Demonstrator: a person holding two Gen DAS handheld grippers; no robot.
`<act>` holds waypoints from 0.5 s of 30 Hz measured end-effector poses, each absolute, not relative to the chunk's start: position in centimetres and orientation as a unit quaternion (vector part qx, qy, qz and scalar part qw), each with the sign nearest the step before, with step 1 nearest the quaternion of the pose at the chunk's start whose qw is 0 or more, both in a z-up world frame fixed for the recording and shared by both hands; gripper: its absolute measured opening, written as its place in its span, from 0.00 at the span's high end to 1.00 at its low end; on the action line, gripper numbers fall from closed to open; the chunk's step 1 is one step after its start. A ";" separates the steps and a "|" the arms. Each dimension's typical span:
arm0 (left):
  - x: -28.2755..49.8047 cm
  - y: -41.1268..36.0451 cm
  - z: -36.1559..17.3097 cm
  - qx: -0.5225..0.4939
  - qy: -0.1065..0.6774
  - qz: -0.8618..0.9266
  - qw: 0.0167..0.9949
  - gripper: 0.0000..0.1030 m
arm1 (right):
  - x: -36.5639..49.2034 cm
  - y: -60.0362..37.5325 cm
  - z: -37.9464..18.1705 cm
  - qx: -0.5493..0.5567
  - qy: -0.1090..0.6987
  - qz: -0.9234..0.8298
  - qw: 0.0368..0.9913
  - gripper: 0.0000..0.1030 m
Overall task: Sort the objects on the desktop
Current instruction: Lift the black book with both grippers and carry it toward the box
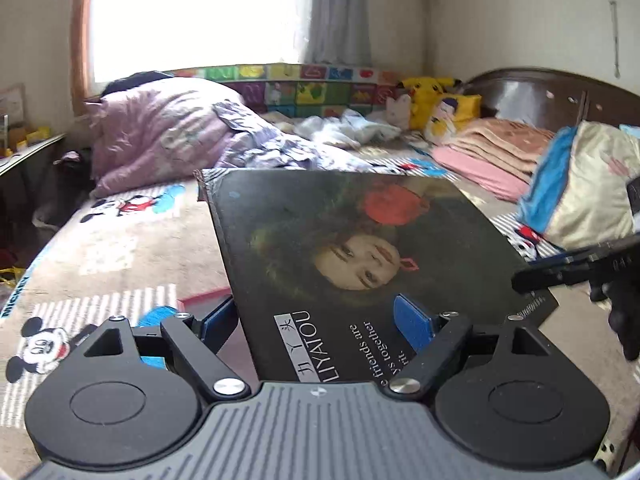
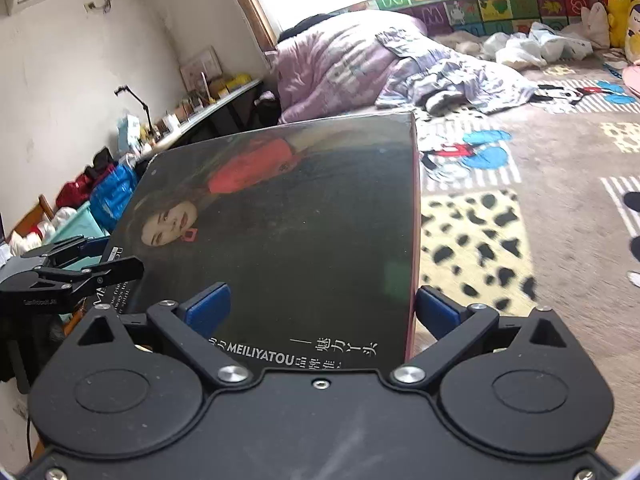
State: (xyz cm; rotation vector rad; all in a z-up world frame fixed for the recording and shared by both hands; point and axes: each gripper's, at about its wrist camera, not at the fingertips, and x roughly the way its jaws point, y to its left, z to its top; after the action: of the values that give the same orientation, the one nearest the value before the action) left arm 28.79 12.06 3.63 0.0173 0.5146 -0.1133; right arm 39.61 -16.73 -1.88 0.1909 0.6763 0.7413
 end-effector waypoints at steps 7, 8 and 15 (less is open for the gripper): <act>29.7 16.6 2.3 -0.036 0.248 -0.041 0.967 0.18 | 39.2 -12.5 -2.4 0.061 0.311 0.362 0.877 0.02; 29.8 17.2 2.0 -0.042 0.248 -0.036 0.967 0.18 | 39.2 -12.0 -2.5 0.057 0.310 0.363 0.877 0.02; 30.6 21.2 -2.2 -0.082 0.268 -0.032 0.960 0.18 | 40.2 -8.8 -3.5 0.042 0.313 0.360 0.878 0.02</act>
State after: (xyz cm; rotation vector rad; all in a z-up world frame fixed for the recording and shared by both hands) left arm 30.61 21.22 -2.18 -0.1658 0.5423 -0.0641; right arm 40.17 -8.77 -3.48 0.0886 0.6523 0.7506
